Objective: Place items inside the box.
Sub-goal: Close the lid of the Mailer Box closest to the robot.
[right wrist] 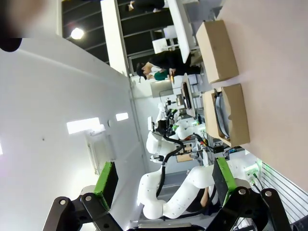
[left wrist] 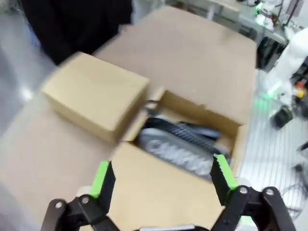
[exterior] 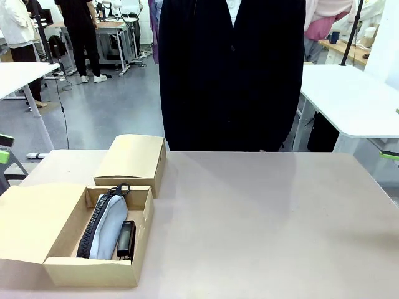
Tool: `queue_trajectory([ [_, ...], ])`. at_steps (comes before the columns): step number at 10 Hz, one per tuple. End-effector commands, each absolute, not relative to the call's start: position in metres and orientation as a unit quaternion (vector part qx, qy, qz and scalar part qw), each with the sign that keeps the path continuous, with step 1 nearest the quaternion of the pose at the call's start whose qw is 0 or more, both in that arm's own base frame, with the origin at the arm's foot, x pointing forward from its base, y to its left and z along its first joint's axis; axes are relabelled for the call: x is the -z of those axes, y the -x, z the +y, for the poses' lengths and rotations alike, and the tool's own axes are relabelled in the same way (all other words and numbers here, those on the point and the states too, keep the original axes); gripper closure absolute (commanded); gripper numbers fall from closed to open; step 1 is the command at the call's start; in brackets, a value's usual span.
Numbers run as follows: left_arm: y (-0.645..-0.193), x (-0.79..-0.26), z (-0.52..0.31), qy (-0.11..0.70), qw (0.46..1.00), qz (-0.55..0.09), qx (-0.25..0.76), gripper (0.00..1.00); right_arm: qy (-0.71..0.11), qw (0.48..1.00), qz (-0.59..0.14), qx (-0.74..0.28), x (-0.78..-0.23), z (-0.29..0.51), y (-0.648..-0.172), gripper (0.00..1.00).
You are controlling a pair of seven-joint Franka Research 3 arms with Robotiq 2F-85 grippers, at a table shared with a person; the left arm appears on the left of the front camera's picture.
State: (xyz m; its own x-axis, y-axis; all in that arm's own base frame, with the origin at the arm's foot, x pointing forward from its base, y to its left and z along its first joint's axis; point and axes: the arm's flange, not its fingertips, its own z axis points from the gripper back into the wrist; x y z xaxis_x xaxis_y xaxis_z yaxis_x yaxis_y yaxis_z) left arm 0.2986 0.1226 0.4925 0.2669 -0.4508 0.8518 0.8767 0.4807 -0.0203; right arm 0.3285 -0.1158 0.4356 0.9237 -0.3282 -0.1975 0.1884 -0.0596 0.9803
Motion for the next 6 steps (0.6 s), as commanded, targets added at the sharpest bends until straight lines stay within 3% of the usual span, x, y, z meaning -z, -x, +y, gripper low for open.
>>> queue_trajectory([
  [1, -0.296, -0.447, 0.124, 0.115, 0.709, -0.513, 0.471, 0.0, -0.707, 0.679, -0.044, 0.194, -0.441, -0.115, -0.328, 0.0],
  [2, -0.299, -0.493, 0.123, 0.256, 0.754, -0.415, 0.44, 0.0, -0.707, 0.679, -0.044, 0.194, -0.441, -0.115, -0.328, 0.0],
  [4, -0.299, -0.493, 0.123, 0.256, 0.754, -0.415, 0.44, 0.0, -0.707, 0.679, -0.044, 0.194, -0.441, -0.115, -0.328, 0.0],
  [6, -0.308, -0.474, 0.135, 0.128, 0.734, -0.454, 0.488, 0.0, -0.707, 0.679, -0.044, 0.194, -0.441, -0.115, -0.328, 0.0],
])
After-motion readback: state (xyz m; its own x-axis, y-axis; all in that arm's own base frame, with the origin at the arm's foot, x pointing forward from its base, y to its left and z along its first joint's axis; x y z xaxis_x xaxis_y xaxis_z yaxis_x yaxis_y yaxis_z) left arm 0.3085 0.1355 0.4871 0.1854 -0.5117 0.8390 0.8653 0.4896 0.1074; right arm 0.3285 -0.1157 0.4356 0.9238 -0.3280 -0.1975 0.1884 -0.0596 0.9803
